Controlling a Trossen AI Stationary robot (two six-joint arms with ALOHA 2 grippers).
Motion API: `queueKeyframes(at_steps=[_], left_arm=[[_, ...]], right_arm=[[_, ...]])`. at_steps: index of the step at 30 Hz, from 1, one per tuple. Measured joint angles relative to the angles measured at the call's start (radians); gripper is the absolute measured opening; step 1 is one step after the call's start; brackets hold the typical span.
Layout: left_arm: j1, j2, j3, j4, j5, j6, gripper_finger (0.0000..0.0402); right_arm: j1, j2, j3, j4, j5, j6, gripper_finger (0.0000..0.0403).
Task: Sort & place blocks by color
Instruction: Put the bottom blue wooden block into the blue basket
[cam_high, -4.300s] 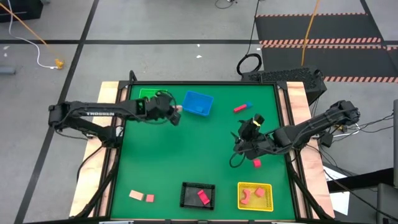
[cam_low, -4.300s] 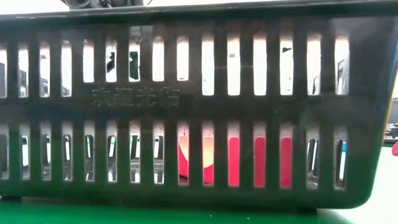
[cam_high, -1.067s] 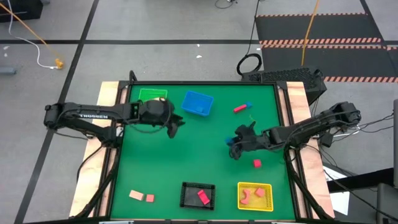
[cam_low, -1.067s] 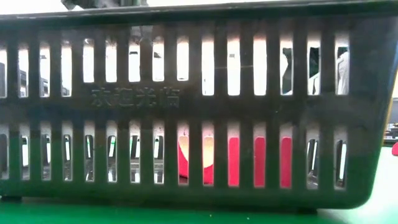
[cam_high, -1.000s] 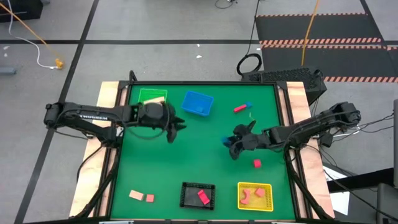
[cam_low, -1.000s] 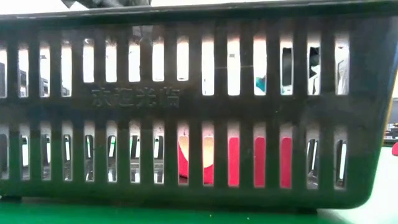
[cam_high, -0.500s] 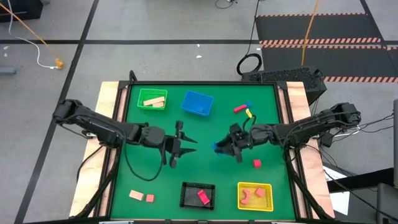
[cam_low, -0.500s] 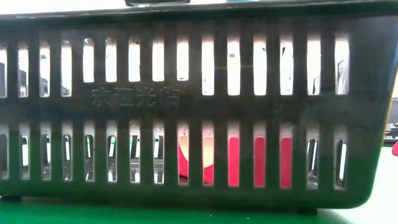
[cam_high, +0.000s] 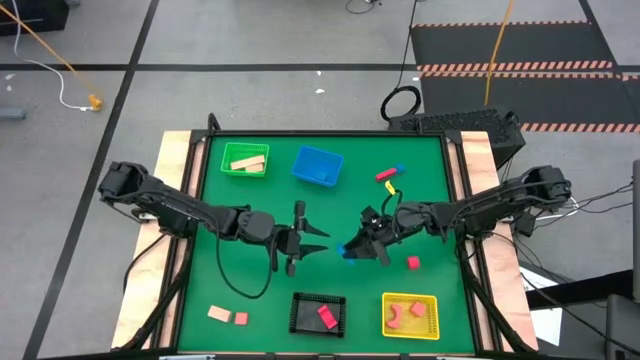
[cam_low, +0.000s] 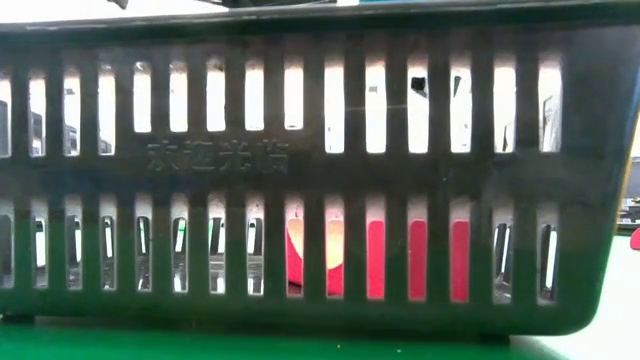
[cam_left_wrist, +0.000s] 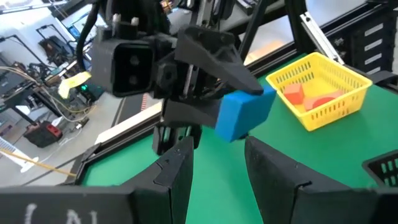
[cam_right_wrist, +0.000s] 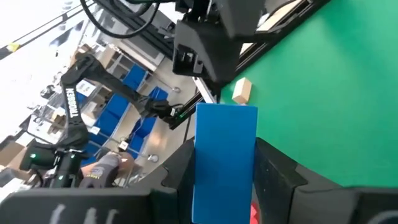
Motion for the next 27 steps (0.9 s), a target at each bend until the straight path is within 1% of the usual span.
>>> queueKeyframes(at_steps=[3,6,8,16,20,22,27], left_arm=[[-0.016,0.002,0.0,0.002,0.002,-0.008,0.0147],[-0.03,0.002,0.0,0.004,0.059,-0.008,0.0147],[-0.039,0.002,0.0,0.005,0.075,-0.008,0.0147],[-0.045,0.001,0.001,0.047,0.071,-0.007,0.0147],[-0.05,0.001,0.001,0.029,0.106,-0.034,0.0147],[-0.051,0.001,0.001,0.018,0.125,-0.045,0.0147],[-0.05,0.008,0.001,0.016,0.123,-0.055,0.0148]], right_arm=[[-0.001,0.02,0.0,0.016,0.0,0.003,0.0109],[-0.006,0.046,0.001,0.038,-0.018,0.013,0.0109],[-0.01,0.065,0.003,0.079,-0.025,0.014,0.0109],[-0.013,0.158,0.102,0.1,-0.136,0.008,0.0109],[-0.02,0.193,0.145,0.097,-0.177,0.0,0.0109],[-0.024,0.194,0.154,0.092,-0.179,-0.006,0.0109],[-0.03,0.194,0.17,0.084,-0.182,-0.019,0.0109]])
